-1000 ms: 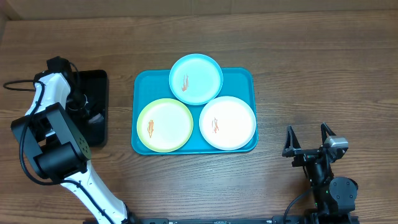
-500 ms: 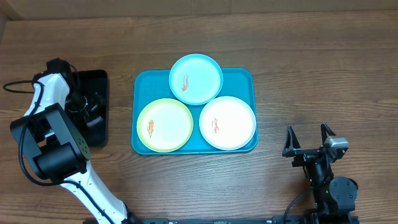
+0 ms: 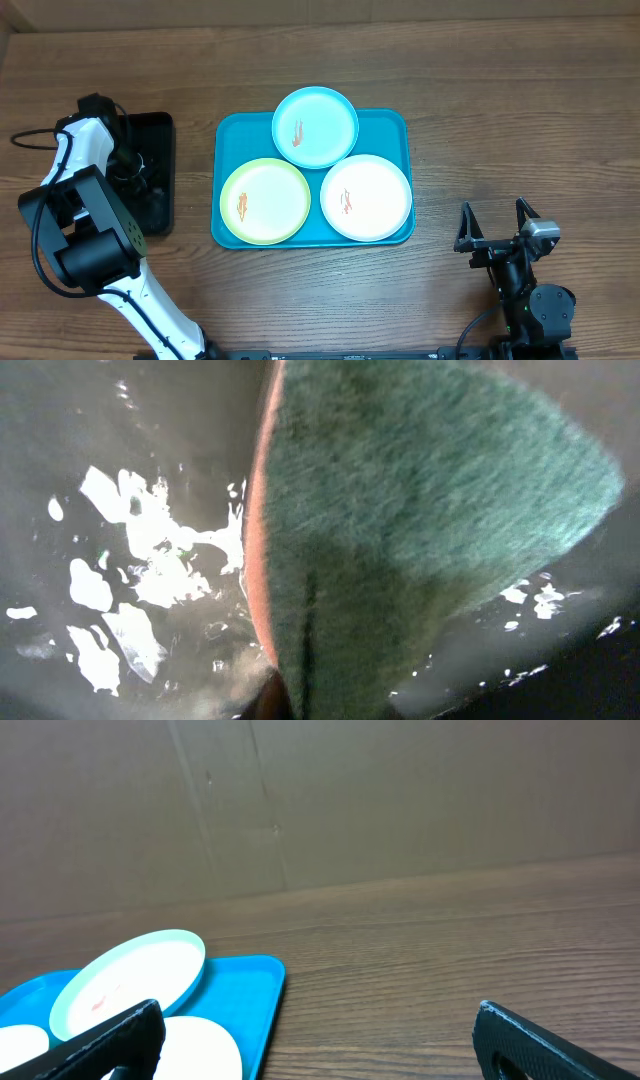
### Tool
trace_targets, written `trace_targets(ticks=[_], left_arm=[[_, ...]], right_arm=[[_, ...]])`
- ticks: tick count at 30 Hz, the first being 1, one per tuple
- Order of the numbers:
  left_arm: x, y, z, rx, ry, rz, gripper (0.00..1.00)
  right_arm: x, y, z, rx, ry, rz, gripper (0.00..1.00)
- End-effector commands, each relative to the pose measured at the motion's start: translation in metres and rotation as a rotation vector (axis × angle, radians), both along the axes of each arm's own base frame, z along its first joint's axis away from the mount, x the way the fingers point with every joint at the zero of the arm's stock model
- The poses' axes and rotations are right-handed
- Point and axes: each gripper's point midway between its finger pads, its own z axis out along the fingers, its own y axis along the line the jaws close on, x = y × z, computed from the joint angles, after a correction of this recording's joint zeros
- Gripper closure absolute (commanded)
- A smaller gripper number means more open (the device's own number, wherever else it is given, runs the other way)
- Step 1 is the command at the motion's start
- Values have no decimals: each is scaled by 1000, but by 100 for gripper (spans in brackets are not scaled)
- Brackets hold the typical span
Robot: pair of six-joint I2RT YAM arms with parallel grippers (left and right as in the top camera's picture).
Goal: Clean dirty plates on tray and stack at the side
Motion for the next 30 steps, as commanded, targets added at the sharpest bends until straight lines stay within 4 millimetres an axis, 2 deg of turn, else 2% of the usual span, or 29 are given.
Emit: trace_targets(ticks=[1, 2, 9, 10, 11, 12, 13, 14, 18, 19, 21, 22, 28, 29, 30], left_arm=[[2, 3, -14, 16, 2, -7, 15], [5, 6, -14, 30, -10, -7, 0], [28, 30, -12, 152, -94, -1, 0], [31, 32, -11, 161, -105, 0, 4], [36, 34, -10, 170, -127, 1, 45], [39, 36, -10, 175, -138, 2, 62], [41, 37, -9, 179, -148, 3, 90], [43, 37, -9, 182, -155, 3, 96], [47, 39, -8, 191, -172, 4, 96], [47, 40, -8, 196, -174, 5, 78], [47, 44, -7, 214, -170, 7, 21], [46, 45, -7, 223, -166, 8, 0], [41, 56, -5, 288, -137, 16, 0], [40, 58, -5, 297, -133, 17, 9], [40, 60, -4, 307, -131, 19, 29]], right_arm=[[0, -2, -1, -4, -5, -9, 0], [0, -2, -1, -4, -5, -8, 0], [0, -2, -1, -4, -5, -8, 0], [0, -2, -1, -4, -5, -9, 0], [0, -2, -1, -4, -5, -9, 0], [0, -2, -1, -4, -5, -9, 0], [0, -2, -1, -4, -5, -9, 0], [0, -2, -1, -4, -5, -8, 0], [0, -2, -1, -4, -5, -9, 0], [0, -2, -1, -4, -5, -9, 0], [0, -2, -1, -4, -5, -9, 0], [0, -2, -1, -4, -5, -9, 0], [0, -2, -1, -4, -5, -8, 0], [0, -2, -1, -4, -5, -9, 0], [0, -2, -1, -4, -5, -8, 0]])
